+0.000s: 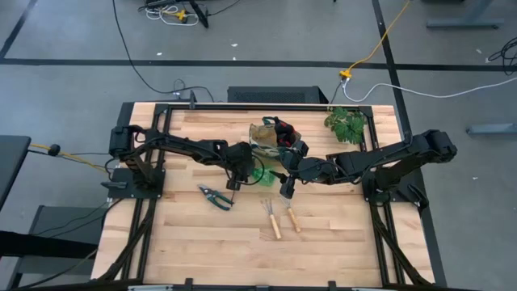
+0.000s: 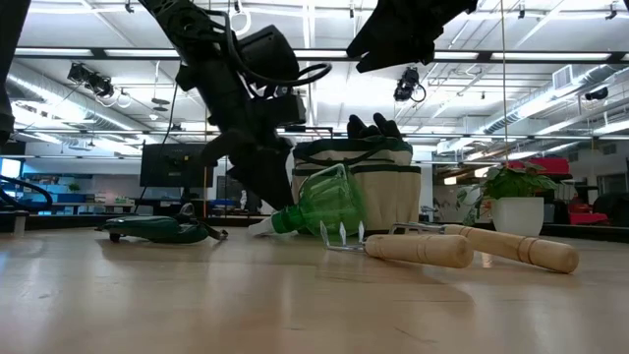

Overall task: Pick & Place Garden tools in Gardening bag
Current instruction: Put the green spray into the tool bag

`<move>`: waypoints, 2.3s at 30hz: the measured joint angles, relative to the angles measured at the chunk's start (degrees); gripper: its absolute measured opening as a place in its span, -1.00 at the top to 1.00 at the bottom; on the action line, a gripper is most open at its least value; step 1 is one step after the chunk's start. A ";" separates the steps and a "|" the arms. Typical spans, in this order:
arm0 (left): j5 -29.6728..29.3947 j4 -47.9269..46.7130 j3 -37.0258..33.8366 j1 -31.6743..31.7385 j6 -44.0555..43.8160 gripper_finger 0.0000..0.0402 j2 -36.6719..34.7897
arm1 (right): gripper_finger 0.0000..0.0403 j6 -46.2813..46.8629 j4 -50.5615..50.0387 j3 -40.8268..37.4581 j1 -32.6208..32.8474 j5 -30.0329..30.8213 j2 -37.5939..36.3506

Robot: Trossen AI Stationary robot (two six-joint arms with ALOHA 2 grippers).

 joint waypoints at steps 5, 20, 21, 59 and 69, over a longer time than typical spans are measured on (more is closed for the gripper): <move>-0.32 0.14 0.00 -0.01 0.06 0.11 0.47 | -0.16 0.01 0.10 0.00 0.00 0.00 0.00; -1.92 2.71 -0.02 0.07 0.32 0.12 6.03 | -0.16 0.01 1.32 -0.02 -0.01 -0.02 0.00; -1.92 2.61 0.00 0.04 0.25 0.12 6.03 | -0.16 0.01 1.46 -0.02 -0.02 -0.01 0.00; -13.08 -20.58 7.98 -5.67 -1.98 0.32 -0.04 | -0.16 -0.01 1.43 -0.02 -0.01 -0.02 -0.02; -23.04 -37.16 18.73 -8.55 -2.19 0.32 -0.52 | -0.16 -0.01 0.56 -0.02 -0.02 -0.02 -0.02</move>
